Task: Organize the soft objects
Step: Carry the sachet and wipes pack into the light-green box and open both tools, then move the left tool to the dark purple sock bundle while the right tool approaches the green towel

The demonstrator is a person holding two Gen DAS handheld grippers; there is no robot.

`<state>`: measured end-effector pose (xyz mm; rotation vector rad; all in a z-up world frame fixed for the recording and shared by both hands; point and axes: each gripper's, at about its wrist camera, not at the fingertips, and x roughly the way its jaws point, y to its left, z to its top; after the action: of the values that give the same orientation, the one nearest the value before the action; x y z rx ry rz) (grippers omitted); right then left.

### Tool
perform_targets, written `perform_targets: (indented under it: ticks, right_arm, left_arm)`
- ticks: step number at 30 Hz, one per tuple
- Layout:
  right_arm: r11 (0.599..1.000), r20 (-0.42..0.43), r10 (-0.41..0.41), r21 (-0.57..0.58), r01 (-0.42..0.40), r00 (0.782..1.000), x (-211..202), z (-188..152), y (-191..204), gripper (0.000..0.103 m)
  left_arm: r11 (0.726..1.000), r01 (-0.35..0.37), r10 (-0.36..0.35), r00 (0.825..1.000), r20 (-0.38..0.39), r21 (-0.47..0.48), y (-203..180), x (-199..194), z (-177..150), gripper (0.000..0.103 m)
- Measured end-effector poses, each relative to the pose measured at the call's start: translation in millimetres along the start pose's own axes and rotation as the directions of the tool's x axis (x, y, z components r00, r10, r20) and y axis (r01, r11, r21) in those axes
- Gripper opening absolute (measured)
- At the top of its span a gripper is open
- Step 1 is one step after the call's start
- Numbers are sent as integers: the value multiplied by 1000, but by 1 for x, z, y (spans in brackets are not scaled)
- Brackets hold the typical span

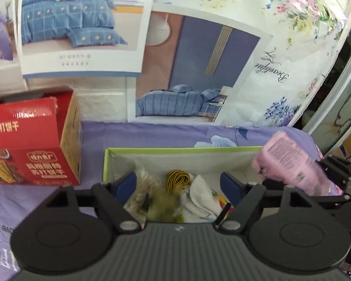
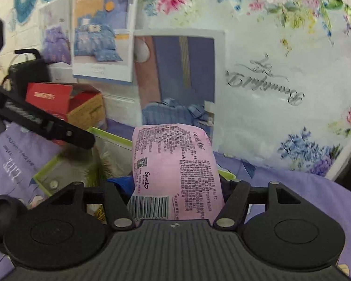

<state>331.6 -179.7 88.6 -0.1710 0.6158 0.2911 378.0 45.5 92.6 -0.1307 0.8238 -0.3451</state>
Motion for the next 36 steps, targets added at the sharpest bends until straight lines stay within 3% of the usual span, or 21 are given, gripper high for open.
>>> perform_targets:
  ticks: [4, 12, 17, 22, 31, 36]
  right_arm:
    - [1000, -14, 13, 2, -13, 1000, 3, -2, 2, 57]
    - [1000, 68, -17, 22, 15, 998, -22, 13, 7, 66]
    - [999, 108, -43, 12, 42, 993, -53, 5, 13, 69]
    - [998, 141, -62, 25, 59, 988, -93, -22, 19, 70]
    - [991, 179, -94, 106, 76, 979, -162, -87, 32, 71]
    - [980, 161, -100, 184, 70, 982, -180, -122, 37, 71]
  left_arm:
    - [999, -26, 26, 1000, 8, 21, 0, -6, -5, 79]
    - [999, -42, 42, 999, 17, 19, 3, -30, -17, 79]
    - [998, -54, 53, 997, 53, 29, -3, -58, -30, 79]
    - [993, -94, 86, 992, 95, 76, -22, -89, -55, 79]
    - [990, -83, 66, 987, 146, 116, -52, -143, -105, 79]
    - [987, -79, 57, 986, 157, 142, -65, -164, -134, 81]
